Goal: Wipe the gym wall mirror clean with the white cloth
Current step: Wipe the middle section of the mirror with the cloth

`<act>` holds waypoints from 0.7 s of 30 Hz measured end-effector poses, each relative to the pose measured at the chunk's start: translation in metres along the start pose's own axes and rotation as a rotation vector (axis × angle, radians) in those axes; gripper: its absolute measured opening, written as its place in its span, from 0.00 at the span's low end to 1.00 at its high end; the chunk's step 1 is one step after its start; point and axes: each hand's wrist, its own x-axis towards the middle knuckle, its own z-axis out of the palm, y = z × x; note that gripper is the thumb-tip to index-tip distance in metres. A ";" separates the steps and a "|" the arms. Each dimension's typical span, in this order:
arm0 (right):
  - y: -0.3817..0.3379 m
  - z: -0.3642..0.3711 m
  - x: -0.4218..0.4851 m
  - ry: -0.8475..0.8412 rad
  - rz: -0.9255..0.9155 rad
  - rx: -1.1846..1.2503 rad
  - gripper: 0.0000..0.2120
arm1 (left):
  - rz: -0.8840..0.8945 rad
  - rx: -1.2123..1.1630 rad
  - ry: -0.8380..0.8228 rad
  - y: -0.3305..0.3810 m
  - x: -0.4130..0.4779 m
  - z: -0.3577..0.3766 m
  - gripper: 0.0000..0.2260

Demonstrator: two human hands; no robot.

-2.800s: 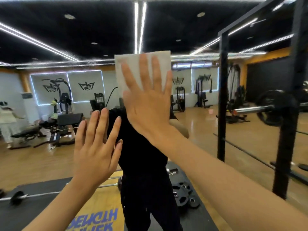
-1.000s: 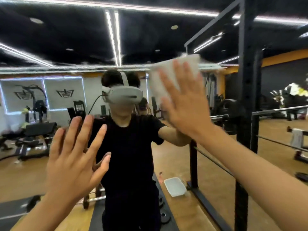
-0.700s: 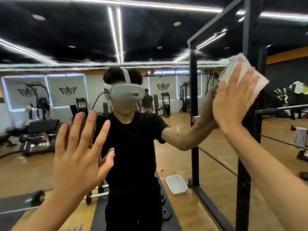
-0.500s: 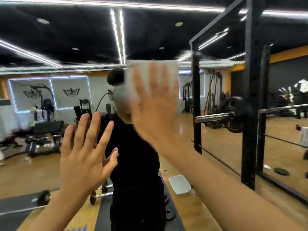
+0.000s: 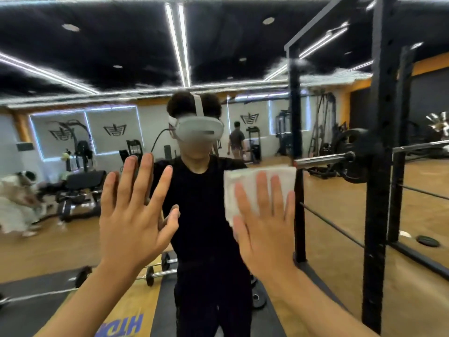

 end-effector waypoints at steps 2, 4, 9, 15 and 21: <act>-0.007 0.011 -0.048 -0.088 -0.173 -0.025 0.28 | -0.003 -0.004 -0.010 0.000 0.000 -0.001 0.32; 0.007 0.005 -0.040 -0.106 -0.271 -0.032 0.27 | -0.005 -0.014 -0.010 0.000 -0.001 -0.001 0.31; -0.002 -0.034 0.115 0.127 0.030 0.049 0.27 | -0.008 -0.026 0.002 0.002 0.000 0.001 0.29; -0.049 -0.002 0.036 0.030 -0.036 0.084 0.28 | -0.003 -0.040 -0.020 -0.001 -0.001 -0.002 0.28; 0.012 -0.009 0.004 -0.069 -0.263 -0.005 0.25 | 0.002 -0.037 0.000 -0.001 -0.001 -0.002 0.27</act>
